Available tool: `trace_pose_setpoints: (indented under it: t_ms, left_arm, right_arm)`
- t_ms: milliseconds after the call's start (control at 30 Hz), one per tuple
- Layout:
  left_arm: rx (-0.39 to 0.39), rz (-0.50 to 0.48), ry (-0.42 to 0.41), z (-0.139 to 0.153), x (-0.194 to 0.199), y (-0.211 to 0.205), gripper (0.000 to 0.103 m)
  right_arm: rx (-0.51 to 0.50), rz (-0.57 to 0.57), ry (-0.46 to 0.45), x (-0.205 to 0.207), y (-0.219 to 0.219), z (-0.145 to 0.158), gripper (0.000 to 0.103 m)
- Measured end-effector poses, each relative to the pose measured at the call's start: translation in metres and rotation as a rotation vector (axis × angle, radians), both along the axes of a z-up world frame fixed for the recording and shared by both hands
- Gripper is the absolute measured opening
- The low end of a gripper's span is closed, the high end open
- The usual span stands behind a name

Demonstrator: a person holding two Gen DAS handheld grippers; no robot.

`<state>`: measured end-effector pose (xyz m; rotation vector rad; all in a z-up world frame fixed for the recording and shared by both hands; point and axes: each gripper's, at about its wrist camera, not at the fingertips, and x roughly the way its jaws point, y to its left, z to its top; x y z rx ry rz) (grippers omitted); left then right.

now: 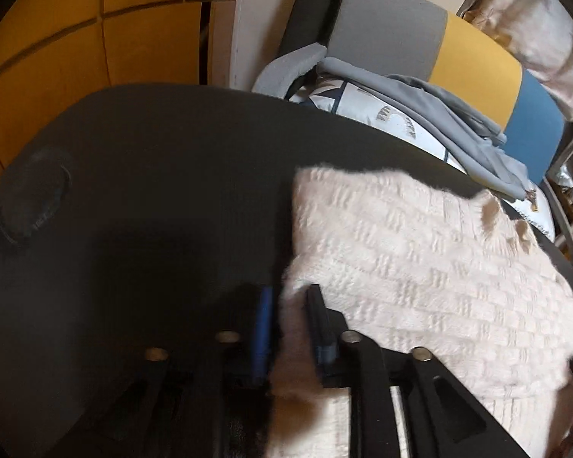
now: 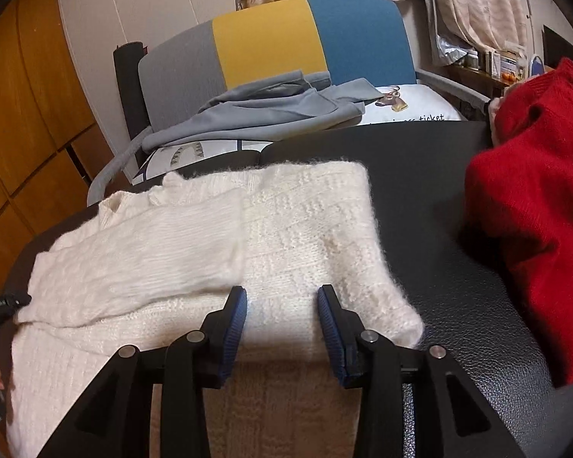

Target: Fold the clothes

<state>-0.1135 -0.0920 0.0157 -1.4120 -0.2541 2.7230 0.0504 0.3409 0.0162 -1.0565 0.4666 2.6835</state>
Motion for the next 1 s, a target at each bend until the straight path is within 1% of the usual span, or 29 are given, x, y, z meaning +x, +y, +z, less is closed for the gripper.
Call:
trace_pose_setpoints:
  t_ms: [33,67,100,133,200,233,267,300,333,367,400,433,500,533,600,633,667,700,733,800,867,933,1000]
  left_arm:
    - [0.008,0.014,0.0,0.002,0.003,-0.003,0.054]
    - [0.016,0.029,0.0,0.004,0.005,-0.006,0.063]
    - [0.024,0.043,0.001,0.006,0.008,-0.009,0.076]
    - [0.046,0.061,0.031,0.013,0.015,-0.011,0.078]
    - [0.089,0.098,0.091,0.026,0.028,-0.015,0.078]
    - [0.109,0.114,0.121,0.033,0.035,-0.017,0.081]
    - [0.104,0.095,0.151,0.037,0.038,-0.01,0.085]
    - [0.098,0.075,0.181,0.042,0.042,-0.003,0.093]
    - [0.092,0.055,0.211,0.046,0.045,0.005,0.095]
    - [0.057,0.018,0.221,0.046,0.044,0.016,0.095]
    - [-0.01,-0.019,0.214,0.04,0.042,0.028,0.095]
    - [-0.077,-0.055,0.206,0.034,0.04,0.04,0.095]
    - [-0.212,-0.128,0.191,0.022,0.036,0.063,0.095]
    - [-0.279,-0.163,0.183,0.016,0.034,0.075,0.095]
    - [-0.377,-0.17,0.187,0.004,0.036,0.076,0.097]
    - [-0.423,-0.172,0.189,-0.001,0.036,0.077,0.101]
    - [-0.406,-0.157,0.183,-0.002,0.035,0.07,0.103]
    - [-0.385,-0.128,0.164,-0.003,0.031,0.062,0.103]
    - [-0.339,-0.118,0.135,-0.007,0.027,0.057,0.103]
    - [-0.246,-0.099,0.077,-0.015,0.019,0.045,0.103]
    - [-0.159,-0.083,0.044,-0.018,0.017,0.035,0.103]
    - [-0.078,-0.063,0.015,-0.02,0.018,0.027,0.103]
    - [-0.072,-0.064,-0.015,-0.017,0.025,0.027,0.103]
  right_arm:
    - [-0.001,0.0,0.0,0.0,0.0,0.0,0.039]
    - [-0.003,0.001,0.002,0.0,0.001,0.0,0.039]
    - [-0.01,0.001,0.005,0.0,0.002,0.0,0.039]
    - [-0.025,0.001,0.013,0.001,0.004,0.001,0.039]
    - [-0.076,-0.01,0.033,0.006,0.009,0.004,0.039]
    - [-0.104,-0.019,0.045,0.008,0.013,0.007,0.039]
    - [-0.119,-0.027,0.066,0.011,0.014,0.013,0.039]
    - [-0.125,-0.022,0.09,0.012,0.014,0.02,0.039]
    - [-0.13,-0.013,0.11,0.011,0.013,0.027,0.039]
    - [-0.128,0.01,0.111,0.005,0.01,0.032,0.039]
    - [-0.124,0.037,0.109,-0.001,0.006,0.037,0.033]
    - [-0.108,0.079,0.093,-0.011,-0.002,0.04,0.03]
    - [-0.083,0.149,0.062,-0.027,-0.015,0.042,0.03]
    - [-0.042,0.186,0.038,-0.036,-0.024,0.042,0.03]
    - [0.038,0.23,-0.02,-0.048,-0.038,0.036,0.029]
    - [0.055,0.218,-0.074,-0.052,-0.037,0.026,0.029]
    - [0.067,0.203,-0.122,-0.056,-0.035,0.017,0.029]
    - [0.048,0.184,-0.131,-0.053,-0.03,0.01,0.034]
    - [0.009,0.173,-0.095,-0.048,-0.022,0.006,0.037]
    - [-0.063,0.152,-0.028,-0.039,-0.008,-0.002,0.037]
    - [-0.08,0.154,-0.011,-0.038,-0.007,-0.002,0.037]
    - [-0.095,0.155,-0.023,-0.037,-0.007,0.001,0.037]
    - [-0.105,0.129,-0.061,-0.032,-0.009,0.008,0.037]
